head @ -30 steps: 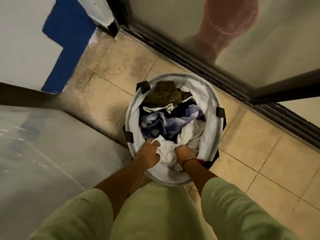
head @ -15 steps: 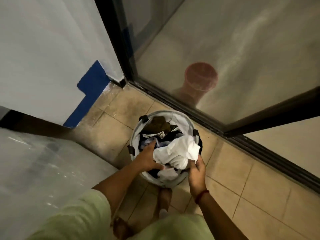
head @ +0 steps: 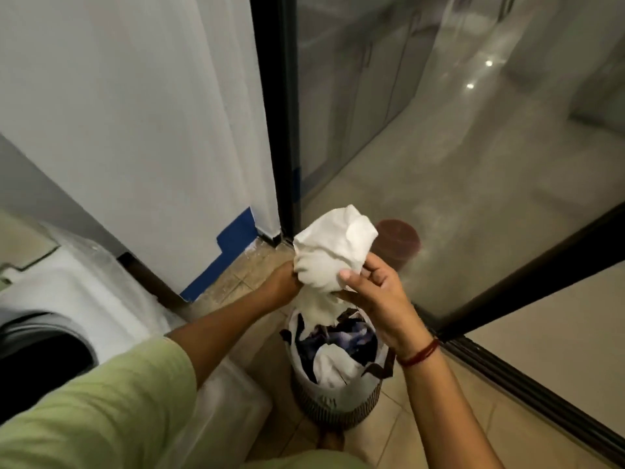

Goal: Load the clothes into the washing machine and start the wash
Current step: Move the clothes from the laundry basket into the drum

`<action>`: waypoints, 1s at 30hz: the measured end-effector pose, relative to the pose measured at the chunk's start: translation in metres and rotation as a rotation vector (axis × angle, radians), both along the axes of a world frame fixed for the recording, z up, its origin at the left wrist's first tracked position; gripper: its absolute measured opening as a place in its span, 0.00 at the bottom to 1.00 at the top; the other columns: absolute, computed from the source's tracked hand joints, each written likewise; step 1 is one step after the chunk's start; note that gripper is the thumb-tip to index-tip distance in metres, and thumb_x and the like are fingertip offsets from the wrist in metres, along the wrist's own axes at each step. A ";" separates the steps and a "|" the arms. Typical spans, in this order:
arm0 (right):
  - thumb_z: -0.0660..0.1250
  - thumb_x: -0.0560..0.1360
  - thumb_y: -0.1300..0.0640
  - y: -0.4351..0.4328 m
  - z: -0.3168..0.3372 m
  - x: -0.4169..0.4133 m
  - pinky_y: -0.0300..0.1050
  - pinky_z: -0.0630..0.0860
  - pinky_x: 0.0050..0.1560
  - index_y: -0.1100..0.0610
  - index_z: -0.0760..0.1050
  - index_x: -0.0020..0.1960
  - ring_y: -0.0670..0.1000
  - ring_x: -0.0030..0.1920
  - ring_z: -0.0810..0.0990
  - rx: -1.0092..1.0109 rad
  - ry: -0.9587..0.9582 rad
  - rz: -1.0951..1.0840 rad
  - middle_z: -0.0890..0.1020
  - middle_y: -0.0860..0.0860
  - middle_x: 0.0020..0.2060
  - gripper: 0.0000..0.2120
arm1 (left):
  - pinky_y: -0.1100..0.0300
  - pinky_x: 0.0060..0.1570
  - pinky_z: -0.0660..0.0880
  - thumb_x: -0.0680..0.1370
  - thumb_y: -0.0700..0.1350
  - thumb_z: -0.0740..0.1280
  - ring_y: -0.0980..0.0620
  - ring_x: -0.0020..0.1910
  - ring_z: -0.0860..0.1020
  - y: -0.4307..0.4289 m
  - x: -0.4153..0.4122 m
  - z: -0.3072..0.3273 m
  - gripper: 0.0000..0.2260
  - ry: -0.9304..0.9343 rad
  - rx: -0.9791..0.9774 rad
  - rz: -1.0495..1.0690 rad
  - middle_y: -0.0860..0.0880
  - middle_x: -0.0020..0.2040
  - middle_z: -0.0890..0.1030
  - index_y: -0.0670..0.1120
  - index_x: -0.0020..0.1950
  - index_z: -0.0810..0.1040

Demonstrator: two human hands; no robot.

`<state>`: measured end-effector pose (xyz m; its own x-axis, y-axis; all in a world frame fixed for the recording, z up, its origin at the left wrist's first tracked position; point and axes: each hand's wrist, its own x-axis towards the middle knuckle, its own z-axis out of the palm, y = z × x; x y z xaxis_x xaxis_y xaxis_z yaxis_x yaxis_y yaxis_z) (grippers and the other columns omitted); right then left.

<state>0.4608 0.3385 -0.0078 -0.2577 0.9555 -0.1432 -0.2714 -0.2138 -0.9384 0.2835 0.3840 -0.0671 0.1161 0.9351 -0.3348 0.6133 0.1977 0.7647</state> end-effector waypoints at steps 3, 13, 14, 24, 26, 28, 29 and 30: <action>0.80 0.58 0.46 -0.010 0.008 0.000 0.45 0.78 0.57 0.51 0.75 0.60 0.52 0.58 0.79 -0.009 0.014 0.005 0.82 0.51 0.56 0.33 | 0.63 0.43 0.76 0.81 0.40 0.58 0.50 0.49 0.78 -0.010 -0.027 0.058 0.12 -0.190 0.044 0.134 0.49 0.49 0.78 0.42 0.64 0.72; 0.78 0.62 0.52 -0.063 0.031 -0.160 0.35 0.77 0.48 0.52 0.68 0.67 0.42 0.53 0.79 0.153 -0.213 0.218 0.79 0.46 0.57 0.36 | 0.55 0.39 0.82 0.80 0.40 0.60 0.53 0.45 0.80 -0.110 -0.145 0.205 0.10 -0.432 0.430 0.490 0.51 0.48 0.81 0.54 0.52 0.77; 0.75 0.65 0.51 -0.066 0.044 -0.183 0.34 0.78 0.46 0.51 0.71 0.64 0.40 0.50 0.80 0.170 -0.166 0.217 0.81 0.46 0.54 0.29 | 0.58 0.35 0.81 0.80 0.40 0.60 0.53 0.42 0.80 -0.123 -0.160 0.215 0.11 -0.419 0.484 0.551 0.50 0.44 0.82 0.54 0.47 0.78; 0.53 0.78 0.41 -0.093 0.115 -0.308 0.43 0.79 0.53 0.56 0.77 0.59 0.51 0.53 0.81 0.265 -0.232 0.502 0.82 0.56 0.54 0.23 | 0.51 0.53 0.78 0.58 0.64 0.67 0.47 0.51 0.81 -0.270 -0.318 0.235 0.33 0.074 0.739 1.021 0.43 0.52 0.83 0.41 0.53 0.80; 0.55 0.80 0.46 -0.093 0.122 -0.326 0.40 0.77 0.48 0.59 0.78 0.56 0.50 0.50 0.81 0.352 -0.285 0.517 0.83 0.55 0.50 0.21 | 0.68 0.43 0.78 0.59 0.59 0.71 0.61 0.41 0.81 -0.292 -0.333 0.223 0.26 -0.041 0.721 1.031 0.47 0.50 0.82 0.44 0.49 0.79; 0.58 0.80 0.48 -0.096 0.125 -0.346 0.43 0.76 0.46 0.58 0.80 0.51 0.50 0.47 0.80 0.429 -0.314 0.533 0.83 0.54 0.46 0.16 | 0.75 0.35 0.74 0.58 0.58 0.74 0.70 0.33 0.78 -0.311 -0.342 0.209 0.20 -0.127 0.682 1.028 0.54 0.43 0.83 0.49 0.44 0.80; 0.59 0.79 0.49 -0.097 0.126 -0.356 0.45 0.76 0.47 0.57 0.80 0.49 0.50 0.46 0.80 0.461 -0.325 0.519 0.83 0.54 0.46 0.15 | 0.74 0.34 0.74 0.56 0.60 0.75 0.71 0.32 0.78 -0.323 -0.345 0.202 0.20 -0.137 0.650 1.017 0.60 0.37 0.83 0.51 0.41 0.80; 0.60 0.79 0.50 -0.096 0.125 -0.365 0.46 0.76 0.48 0.58 0.80 0.49 0.50 0.46 0.80 0.478 -0.327 0.482 0.83 0.55 0.46 0.14 | 0.73 0.34 0.74 0.55 0.62 0.76 0.71 0.31 0.77 -0.332 -0.351 0.193 0.20 -0.117 0.621 1.005 0.64 0.32 0.82 0.52 0.39 0.80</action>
